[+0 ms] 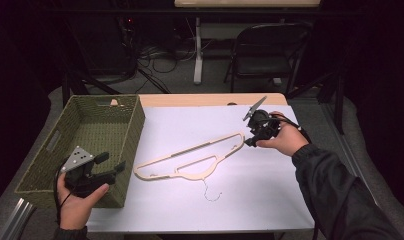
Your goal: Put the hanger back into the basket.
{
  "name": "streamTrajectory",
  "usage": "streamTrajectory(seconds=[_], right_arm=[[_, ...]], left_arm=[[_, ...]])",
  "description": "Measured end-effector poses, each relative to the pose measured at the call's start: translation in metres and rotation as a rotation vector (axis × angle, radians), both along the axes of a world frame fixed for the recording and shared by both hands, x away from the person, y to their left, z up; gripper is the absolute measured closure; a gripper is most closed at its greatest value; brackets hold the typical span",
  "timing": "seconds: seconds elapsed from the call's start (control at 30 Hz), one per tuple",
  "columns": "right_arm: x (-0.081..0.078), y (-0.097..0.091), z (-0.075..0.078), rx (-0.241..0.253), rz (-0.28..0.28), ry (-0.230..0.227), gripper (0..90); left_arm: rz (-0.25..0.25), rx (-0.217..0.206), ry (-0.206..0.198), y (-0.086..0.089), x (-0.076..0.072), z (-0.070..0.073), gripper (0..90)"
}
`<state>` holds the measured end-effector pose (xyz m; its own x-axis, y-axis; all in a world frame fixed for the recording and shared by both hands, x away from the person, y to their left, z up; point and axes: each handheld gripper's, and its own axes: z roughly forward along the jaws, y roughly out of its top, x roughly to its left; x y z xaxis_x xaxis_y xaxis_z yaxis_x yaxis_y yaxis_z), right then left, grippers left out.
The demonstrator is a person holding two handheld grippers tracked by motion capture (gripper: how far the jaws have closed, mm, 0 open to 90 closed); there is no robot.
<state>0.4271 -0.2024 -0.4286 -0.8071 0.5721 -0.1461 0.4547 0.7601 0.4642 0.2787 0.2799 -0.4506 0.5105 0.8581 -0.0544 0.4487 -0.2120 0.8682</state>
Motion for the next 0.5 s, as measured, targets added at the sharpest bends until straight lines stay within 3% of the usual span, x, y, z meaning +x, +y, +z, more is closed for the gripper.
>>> streamTrajectory(seconds=[0.03,0.07,0.1,0.17,0.2,0.3,0.33,0.37,0.4,0.43,0.5], right_arm=[[0.001,0.000,0.005,-0.036,0.010,0.034,49.7],[0.001,0.001,0.006,-0.040,0.008,0.050,49.7],[0.002,0.002,0.004,-0.008,0.005,0.027,49.6],[0.004,0.004,0.004,-0.017,0.014,0.030,49.7],[0.005,0.006,0.007,-0.043,0.014,0.054,49.8],[0.008,0.010,0.003,-0.019,0.027,0.045,50.4],[0.011,0.013,0.009,-0.093,0.045,0.123,50.4],[0.011,0.017,-0.001,-0.004,0.044,0.045,50.3],[0.013,0.020,-0.003,0.007,0.051,0.035,50.1],[0.014,0.022,0.000,-0.042,0.060,0.076,49.6],[0.016,0.028,-0.003,-0.069,0.076,0.076,49.3]], left_arm=[[0.001,-0.001,0.000,0.000,0.000,0.000,30.5],[0.003,0.000,-0.001,0.000,0.000,0.000,30.5],[0.002,-0.001,0.000,0.000,0.000,0.000,30.5],[0.002,0.000,0.000,0.001,0.000,0.000,30.5],[0.003,0.000,0.000,0.001,0.000,0.000,30.5],[0.003,0.000,0.000,0.001,0.000,0.000,30.5],[0.002,-0.001,0.002,0.000,0.000,0.000,30.5],[0.002,0.000,0.003,0.000,0.000,0.000,30.5],[0.001,0.000,0.002,0.000,0.000,-0.001,30.5],[0.002,0.001,0.004,0.000,0.000,-0.001,30.5],[0.002,0.002,0.004,0.001,0.001,-0.001,30.5]])
